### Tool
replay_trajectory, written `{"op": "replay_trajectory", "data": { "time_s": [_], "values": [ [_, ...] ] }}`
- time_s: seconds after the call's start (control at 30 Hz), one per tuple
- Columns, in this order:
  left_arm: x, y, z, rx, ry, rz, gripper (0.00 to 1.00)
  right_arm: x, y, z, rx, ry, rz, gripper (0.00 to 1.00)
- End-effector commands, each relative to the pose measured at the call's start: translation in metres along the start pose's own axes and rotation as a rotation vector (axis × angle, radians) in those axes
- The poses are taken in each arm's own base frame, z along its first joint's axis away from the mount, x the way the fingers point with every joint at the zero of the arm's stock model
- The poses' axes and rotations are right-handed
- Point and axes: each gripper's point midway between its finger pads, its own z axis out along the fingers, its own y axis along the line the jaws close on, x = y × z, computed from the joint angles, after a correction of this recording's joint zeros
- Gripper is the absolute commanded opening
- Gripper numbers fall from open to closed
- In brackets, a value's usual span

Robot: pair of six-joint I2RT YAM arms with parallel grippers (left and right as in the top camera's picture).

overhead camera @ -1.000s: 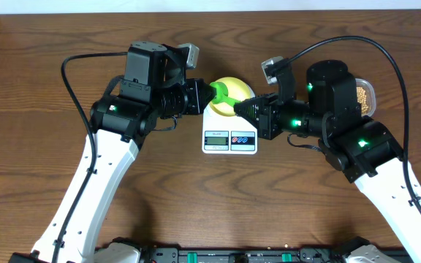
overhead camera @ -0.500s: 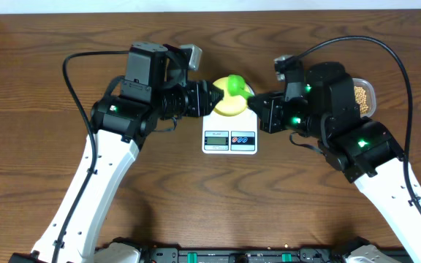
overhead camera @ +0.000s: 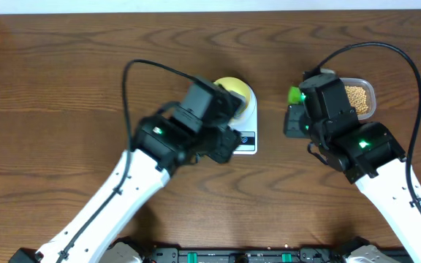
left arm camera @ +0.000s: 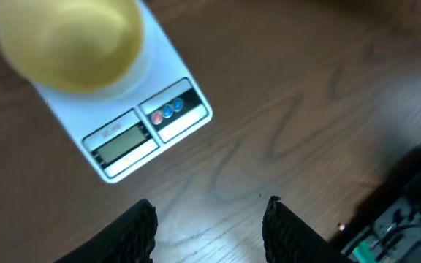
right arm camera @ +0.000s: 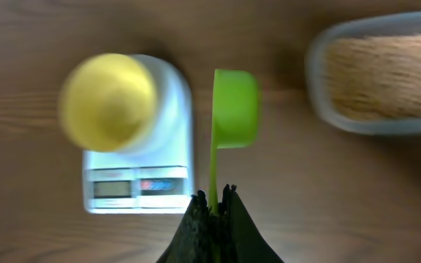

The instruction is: Scoop item into bowl and weigh 50g on scale

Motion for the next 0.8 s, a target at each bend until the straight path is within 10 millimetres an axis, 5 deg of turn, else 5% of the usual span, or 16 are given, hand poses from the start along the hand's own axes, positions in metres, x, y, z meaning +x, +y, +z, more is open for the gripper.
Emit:
{"op": "replay_trajectory", "data": {
  "time_s": [0.0, 0.17, 0.37, 0.77],
  "values": [
    [0.012, 0.003, 0.014, -0.057, 0.023, 0.065, 0.5, -0.013, -0.027, -0.017, 0.116, -0.077, 0.031, 0.01],
    [0.017, 0.006, 0.035, -0.053, 0.007, 0.077, 0.5, -0.011, -0.054, -0.025, 0.172, -0.064, 0.073, 0.01],
    [0.02, 0.006, 0.038, -0.053, 0.011, 0.083, 0.85, -0.004, -0.069, -0.027, 0.213, -0.03, 0.079, 0.01],
    [0.031, 0.009, 0.044, -0.058, 0.06, 0.076, 0.93, 0.002, -0.072, -0.027, 0.225, -0.008, 0.096, 0.01]
  ]
}}
